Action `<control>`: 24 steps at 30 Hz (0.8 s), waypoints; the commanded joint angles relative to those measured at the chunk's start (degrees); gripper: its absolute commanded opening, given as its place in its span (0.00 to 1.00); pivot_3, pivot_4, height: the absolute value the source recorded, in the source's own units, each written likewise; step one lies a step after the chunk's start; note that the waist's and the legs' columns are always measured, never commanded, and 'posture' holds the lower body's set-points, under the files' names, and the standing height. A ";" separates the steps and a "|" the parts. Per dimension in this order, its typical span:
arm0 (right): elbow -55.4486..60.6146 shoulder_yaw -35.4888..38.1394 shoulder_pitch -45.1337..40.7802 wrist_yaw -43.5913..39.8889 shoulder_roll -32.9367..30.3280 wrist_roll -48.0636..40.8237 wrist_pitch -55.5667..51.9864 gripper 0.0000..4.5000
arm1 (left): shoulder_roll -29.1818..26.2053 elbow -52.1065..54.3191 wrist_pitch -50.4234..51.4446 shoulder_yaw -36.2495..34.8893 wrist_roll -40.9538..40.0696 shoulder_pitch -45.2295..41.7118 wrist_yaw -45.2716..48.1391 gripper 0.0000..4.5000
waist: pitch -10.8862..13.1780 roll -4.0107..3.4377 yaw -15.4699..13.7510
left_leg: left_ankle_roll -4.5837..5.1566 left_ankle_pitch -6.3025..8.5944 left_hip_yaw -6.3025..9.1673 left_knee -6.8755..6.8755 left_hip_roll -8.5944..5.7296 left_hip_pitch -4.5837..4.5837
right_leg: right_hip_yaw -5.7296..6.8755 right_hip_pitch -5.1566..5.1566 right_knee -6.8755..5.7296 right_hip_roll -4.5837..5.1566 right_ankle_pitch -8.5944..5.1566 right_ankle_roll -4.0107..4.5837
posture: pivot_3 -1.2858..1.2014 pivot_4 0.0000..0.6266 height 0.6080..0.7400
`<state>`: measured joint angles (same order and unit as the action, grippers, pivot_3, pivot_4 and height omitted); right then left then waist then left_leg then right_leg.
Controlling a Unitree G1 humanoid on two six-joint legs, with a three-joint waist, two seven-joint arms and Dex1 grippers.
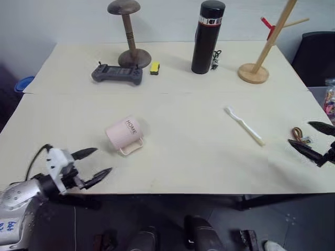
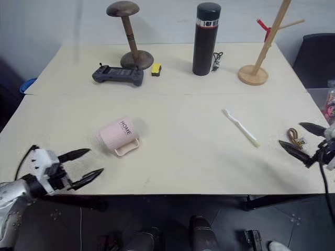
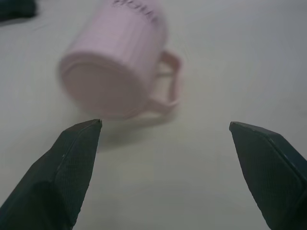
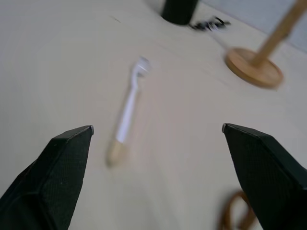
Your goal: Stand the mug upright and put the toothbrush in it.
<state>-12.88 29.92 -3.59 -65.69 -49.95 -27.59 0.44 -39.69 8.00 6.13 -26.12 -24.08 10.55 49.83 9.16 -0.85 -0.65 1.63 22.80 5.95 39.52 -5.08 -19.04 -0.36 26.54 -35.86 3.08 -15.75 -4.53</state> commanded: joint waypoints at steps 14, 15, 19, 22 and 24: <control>19.93 -11.53 16.80 -1.02 14.87 -0.72 9.68 1.00 | -6.01 25.40 31.39 6.67 -6.06 -5.15 -12.61 1.00 | -0.18 0.37 -2.28 | 0.34 0.06 0.10 0.16 -0.27 -0.04 | 0.04 -0.24 0.17 0.24 0.13 -0.21 | 0.52 0.24 1.00; 19.24 -11.55 17.28 -1.87 14.67 -0.33 11.02 1.00 | -5.99 27.69 34.27 9.26 -5.98 -6.68 -14.19 1.00 | -0.19 0.35 -2.20 | 0.34 0.07 0.08 0.15 -0.27 -0.03 | 0.02 -0.22 0.17 0.22 0.13 -0.21 | 0.52 0.24 1.00; 19.31 -11.74 18.34 -1.75 14.42 -0.94 10.86 1.00 | -3.92 30.58 45.97 21.36 -0.34 -16.00 -24.52 1.00 | -0.22 0.28 -1.49 | 0.31 0.07 -0.03 0.14 -0.22 0.02 | -0.08 -0.18 -0.02 0.13 0.13 -0.22 | 0.52 0.24 1.00; 21.32 -12.50 18.37 -0.08 15.48 -1.38 9.89 1.00 | -1.29 25.70 49.71 27.60 3.14 -23.12 -28.18 1.00 | -0.22 0.28 -1.01 | 0.23 0.07 -0.04 0.17 -0.17 0.07 | -0.08 -0.17 -0.03 0.07 0.13 -0.21 | 0.52 0.24 1.00; 22.47 -13.02 18.45 0.91 15.99 -1.45 9.38 1.00 | -0.54 22.65 50.99 30.77 4.54 -26.25 -28.37 1.00 | -0.22 0.28 -0.83 | 0.20 0.06 -0.03 0.17 -0.18 0.08 | -0.07 -0.16 -0.04 0.06 0.12 -0.21 | 0.52 0.24 1.00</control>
<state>7.22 16.72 14.58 -65.56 -34.42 -27.92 9.83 -40.19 31.81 56.28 3.20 -21.43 -14.86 22.24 8.95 -0.57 -1.48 1.81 22.86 5.92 39.69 -5.25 -18.95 -0.44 26.39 -35.93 3.12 -15.63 -4.75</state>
